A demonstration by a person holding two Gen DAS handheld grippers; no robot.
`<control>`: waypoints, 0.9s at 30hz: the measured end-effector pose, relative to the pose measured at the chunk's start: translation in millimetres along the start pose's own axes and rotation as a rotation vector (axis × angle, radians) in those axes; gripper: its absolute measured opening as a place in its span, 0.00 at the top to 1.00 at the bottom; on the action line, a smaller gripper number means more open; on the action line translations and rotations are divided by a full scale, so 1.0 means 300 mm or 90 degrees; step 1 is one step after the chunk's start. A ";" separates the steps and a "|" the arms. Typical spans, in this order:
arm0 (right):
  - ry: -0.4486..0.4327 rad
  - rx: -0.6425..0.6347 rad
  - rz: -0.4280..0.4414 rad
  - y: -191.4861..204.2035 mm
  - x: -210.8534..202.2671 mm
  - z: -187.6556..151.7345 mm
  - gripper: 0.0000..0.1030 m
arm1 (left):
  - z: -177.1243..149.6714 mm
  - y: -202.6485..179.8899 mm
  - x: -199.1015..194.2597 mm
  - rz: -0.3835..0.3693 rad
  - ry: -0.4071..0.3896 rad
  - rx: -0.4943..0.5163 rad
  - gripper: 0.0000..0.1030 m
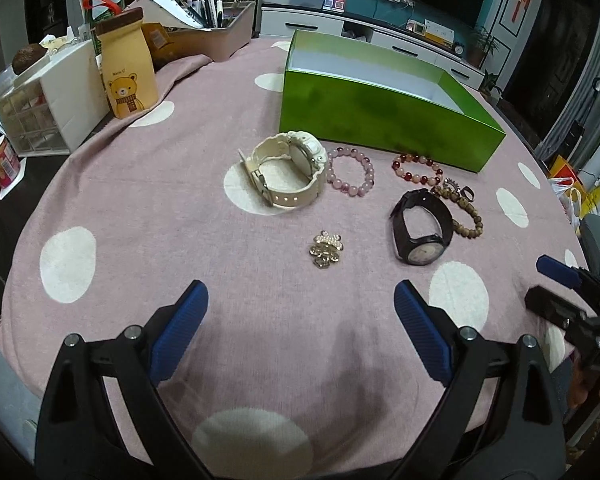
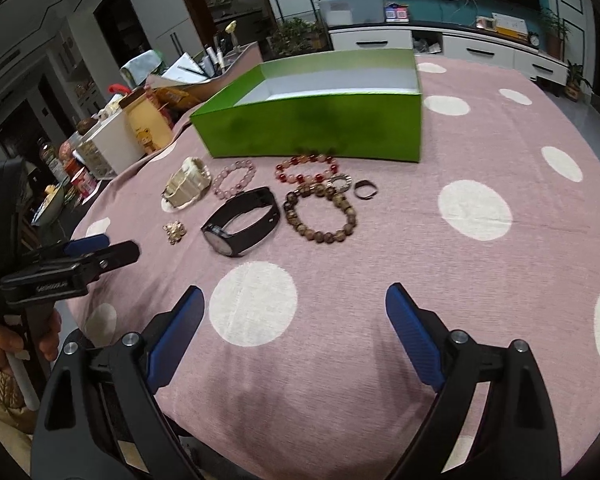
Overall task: Organize jewelry
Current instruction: 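Grasp the gold flower brooch with the left tool while the right tool grasps the black watch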
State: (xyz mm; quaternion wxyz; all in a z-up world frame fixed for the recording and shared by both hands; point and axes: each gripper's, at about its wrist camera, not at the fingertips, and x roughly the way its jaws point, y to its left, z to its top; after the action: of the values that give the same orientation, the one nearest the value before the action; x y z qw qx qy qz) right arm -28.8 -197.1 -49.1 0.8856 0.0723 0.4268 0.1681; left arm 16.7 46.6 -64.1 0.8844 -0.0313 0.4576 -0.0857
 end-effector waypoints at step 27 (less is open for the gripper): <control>0.028 -0.237 0.101 0.198 0.202 0.133 0.51 | 0.058 -0.050 0.159 -0.026 -0.006 0.065 0.65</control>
State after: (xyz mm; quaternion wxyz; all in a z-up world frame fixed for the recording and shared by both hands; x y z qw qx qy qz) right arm 23.4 -119.3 -52.5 0.8581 -0.0626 0.4006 0.3150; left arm 56.0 22.8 -90.5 0.8852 0.0039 0.4475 -0.1269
